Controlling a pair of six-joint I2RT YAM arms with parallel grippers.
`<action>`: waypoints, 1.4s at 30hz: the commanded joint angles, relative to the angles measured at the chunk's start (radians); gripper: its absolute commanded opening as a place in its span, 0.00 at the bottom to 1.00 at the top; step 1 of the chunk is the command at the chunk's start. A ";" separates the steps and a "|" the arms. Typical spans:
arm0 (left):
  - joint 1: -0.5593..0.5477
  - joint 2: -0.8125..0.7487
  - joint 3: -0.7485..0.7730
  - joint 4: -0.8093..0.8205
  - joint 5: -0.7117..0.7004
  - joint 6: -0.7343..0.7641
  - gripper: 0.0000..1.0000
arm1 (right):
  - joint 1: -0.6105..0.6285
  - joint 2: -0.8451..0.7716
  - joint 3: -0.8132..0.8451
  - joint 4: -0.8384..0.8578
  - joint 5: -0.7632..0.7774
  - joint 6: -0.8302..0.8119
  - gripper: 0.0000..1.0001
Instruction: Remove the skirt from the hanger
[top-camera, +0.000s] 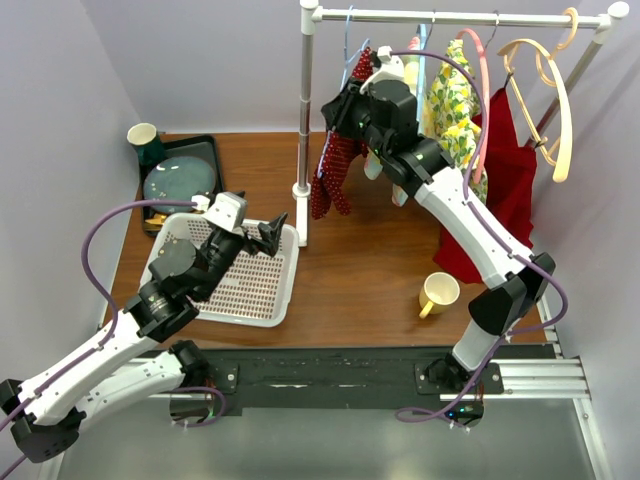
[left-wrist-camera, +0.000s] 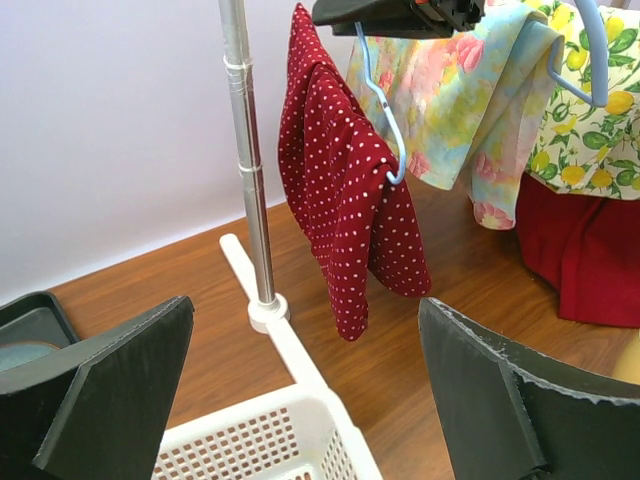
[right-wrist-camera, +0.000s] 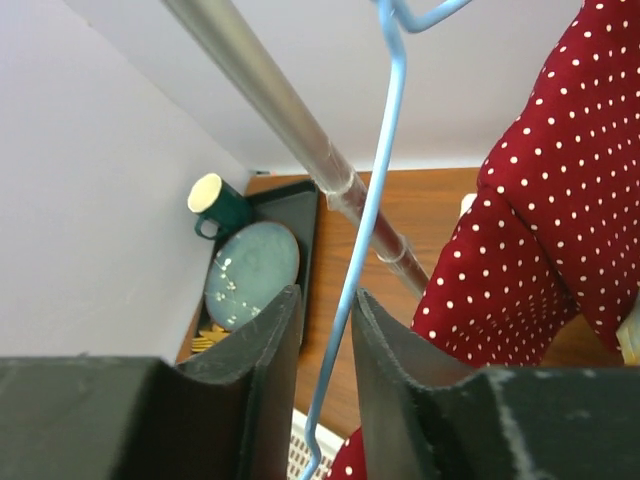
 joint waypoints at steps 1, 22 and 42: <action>-0.003 -0.005 0.002 0.046 0.008 0.015 0.99 | -0.013 -0.027 -0.005 0.099 -0.023 0.013 0.25; -0.003 0.004 0.002 0.043 0.006 0.016 0.99 | -0.017 -0.156 -0.060 0.288 0.079 0.004 0.00; -0.005 0.036 -0.032 0.053 0.463 0.116 0.99 | -0.017 -0.484 -0.425 0.167 -0.215 0.189 0.00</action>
